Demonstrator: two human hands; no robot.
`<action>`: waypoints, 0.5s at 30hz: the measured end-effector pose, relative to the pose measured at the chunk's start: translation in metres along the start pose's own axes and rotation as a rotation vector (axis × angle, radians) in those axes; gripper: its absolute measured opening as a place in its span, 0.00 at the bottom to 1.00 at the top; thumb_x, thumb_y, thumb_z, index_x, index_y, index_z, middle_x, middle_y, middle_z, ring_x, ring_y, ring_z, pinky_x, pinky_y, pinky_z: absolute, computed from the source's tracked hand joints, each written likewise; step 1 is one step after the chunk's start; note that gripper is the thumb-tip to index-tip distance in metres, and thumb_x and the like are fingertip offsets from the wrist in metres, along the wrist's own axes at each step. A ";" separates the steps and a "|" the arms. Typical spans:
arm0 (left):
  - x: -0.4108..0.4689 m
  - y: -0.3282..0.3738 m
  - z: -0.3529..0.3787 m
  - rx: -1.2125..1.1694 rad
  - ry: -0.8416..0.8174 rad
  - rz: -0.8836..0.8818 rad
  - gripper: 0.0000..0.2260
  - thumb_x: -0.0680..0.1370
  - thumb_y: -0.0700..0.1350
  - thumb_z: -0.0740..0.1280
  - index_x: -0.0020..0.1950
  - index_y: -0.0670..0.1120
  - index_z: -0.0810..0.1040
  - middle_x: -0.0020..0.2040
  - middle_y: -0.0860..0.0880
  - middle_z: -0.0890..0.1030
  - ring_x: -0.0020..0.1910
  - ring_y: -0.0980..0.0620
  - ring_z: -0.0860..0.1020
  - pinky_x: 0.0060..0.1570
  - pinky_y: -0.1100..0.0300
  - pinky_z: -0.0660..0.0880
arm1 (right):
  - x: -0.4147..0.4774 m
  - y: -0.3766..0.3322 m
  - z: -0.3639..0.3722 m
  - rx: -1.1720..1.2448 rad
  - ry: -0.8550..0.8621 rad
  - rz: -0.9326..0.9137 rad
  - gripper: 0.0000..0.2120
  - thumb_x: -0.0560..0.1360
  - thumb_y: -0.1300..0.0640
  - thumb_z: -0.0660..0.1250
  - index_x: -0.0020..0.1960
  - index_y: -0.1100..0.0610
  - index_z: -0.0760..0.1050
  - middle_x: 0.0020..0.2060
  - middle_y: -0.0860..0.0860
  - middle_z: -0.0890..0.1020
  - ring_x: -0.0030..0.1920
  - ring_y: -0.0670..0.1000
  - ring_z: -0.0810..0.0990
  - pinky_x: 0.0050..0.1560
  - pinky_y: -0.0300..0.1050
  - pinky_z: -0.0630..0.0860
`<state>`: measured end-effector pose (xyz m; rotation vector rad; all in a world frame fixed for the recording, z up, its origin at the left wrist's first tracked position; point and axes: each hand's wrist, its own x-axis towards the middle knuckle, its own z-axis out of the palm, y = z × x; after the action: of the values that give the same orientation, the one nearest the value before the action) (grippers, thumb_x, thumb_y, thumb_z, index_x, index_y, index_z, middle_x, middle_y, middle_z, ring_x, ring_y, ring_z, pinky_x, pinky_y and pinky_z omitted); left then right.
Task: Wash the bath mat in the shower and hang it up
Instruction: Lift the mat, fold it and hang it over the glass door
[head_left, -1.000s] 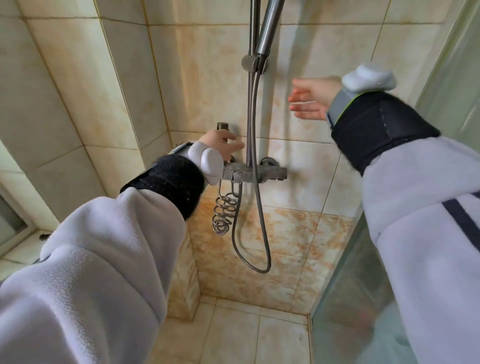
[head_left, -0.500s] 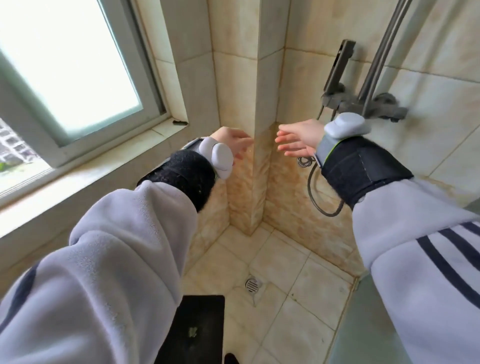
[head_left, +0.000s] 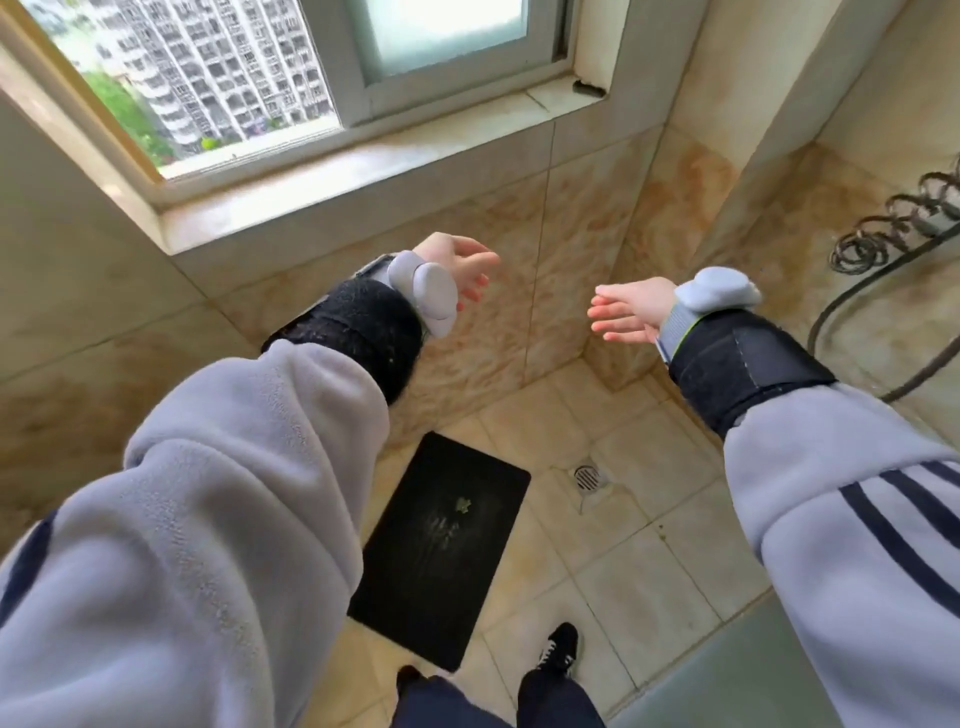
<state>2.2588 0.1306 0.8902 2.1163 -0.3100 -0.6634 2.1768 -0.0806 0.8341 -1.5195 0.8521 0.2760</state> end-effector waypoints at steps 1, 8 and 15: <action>0.002 -0.019 -0.005 -0.011 -0.001 -0.016 0.14 0.79 0.47 0.64 0.61 0.42 0.78 0.46 0.45 0.78 0.36 0.53 0.76 0.35 0.62 0.73 | 0.007 0.008 0.017 -0.010 -0.007 0.017 0.12 0.80 0.54 0.61 0.41 0.57 0.72 0.48 0.53 0.79 0.37 0.48 0.77 0.25 0.33 0.77; 0.022 -0.171 -0.015 -0.014 -0.058 -0.111 0.15 0.80 0.49 0.62 0.62 0.44 0.78 0.48 0.47 0.80 0.45 0.51 0.80 0.49 0.55 0.79 | 0.074 0.099 0.132 -0.041 -0.023 0.214 0.11 0.81 0.55 0.59 0.41 0.56 0.72 0.64 0.56 0.77 0.47 0.52 0.79 0.29 0.34 0.78; 0.051 -0.351 0.034 -0.092 -0.056 -0.297 0.14 0.80 0.48 0.60 0.63 0.45 0.77 0.50 0.48 0.80 0.46 0.52 0.79 0.43 0.62 0.76 | 0.161 0.259 0.211 -0.003 -0.026 0.387 0.10 0.81 0.58 0.60 0.41 0.56 0.71 0.55 0.59 0.83 0.31 0.48 0.76 0.29 0.35 0.75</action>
<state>2.2748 0.2915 0.5721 2.0765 0.0072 -0.8921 2.1861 0.0836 0.5016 -1.3427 1.1230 0.5782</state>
